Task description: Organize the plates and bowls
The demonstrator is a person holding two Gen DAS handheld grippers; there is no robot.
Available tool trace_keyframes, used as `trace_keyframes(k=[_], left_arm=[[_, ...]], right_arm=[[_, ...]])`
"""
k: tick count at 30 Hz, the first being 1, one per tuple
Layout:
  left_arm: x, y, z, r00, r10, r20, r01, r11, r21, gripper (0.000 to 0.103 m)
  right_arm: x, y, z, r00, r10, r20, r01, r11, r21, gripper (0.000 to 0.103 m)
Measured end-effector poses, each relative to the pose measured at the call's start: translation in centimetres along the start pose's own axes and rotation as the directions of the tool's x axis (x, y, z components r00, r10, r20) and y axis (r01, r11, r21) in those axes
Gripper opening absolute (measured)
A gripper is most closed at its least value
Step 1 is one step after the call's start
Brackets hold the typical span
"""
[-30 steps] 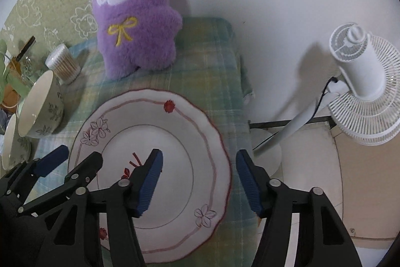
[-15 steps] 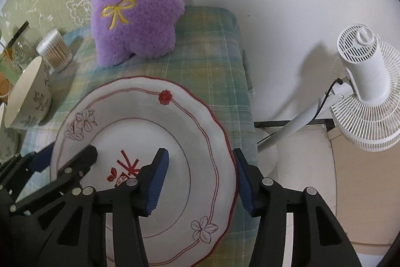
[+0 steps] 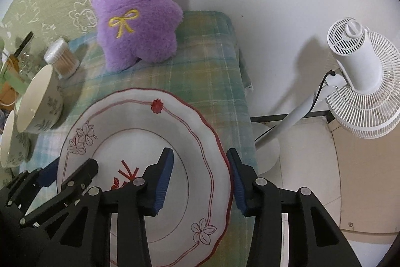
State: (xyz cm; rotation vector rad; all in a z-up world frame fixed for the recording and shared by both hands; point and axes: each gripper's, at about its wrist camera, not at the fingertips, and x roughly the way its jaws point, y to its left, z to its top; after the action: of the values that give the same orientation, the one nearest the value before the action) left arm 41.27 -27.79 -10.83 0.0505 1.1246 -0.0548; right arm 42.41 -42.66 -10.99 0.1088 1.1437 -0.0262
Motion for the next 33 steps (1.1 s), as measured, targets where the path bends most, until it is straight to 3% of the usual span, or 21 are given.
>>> trace_keyframes(k=[16,33], left_arm=[[-7.5,2.6,-4.3,0.999,-0.004,0.041,0.004,1.000,0.013,0.041],[-12.9,4.2,-12.4,0.999,-0.031,0.035,0.029,0.997,0.067,0.041]], right_arm=[[-7.8,2.5,-4.6,0.999,0.005,0.033,-0.006,1.000,0.013,0.047],[-14.2,4.2,-14.5,0.999,-0.025,0.030,0.022,0.995,0.094,0.047]])
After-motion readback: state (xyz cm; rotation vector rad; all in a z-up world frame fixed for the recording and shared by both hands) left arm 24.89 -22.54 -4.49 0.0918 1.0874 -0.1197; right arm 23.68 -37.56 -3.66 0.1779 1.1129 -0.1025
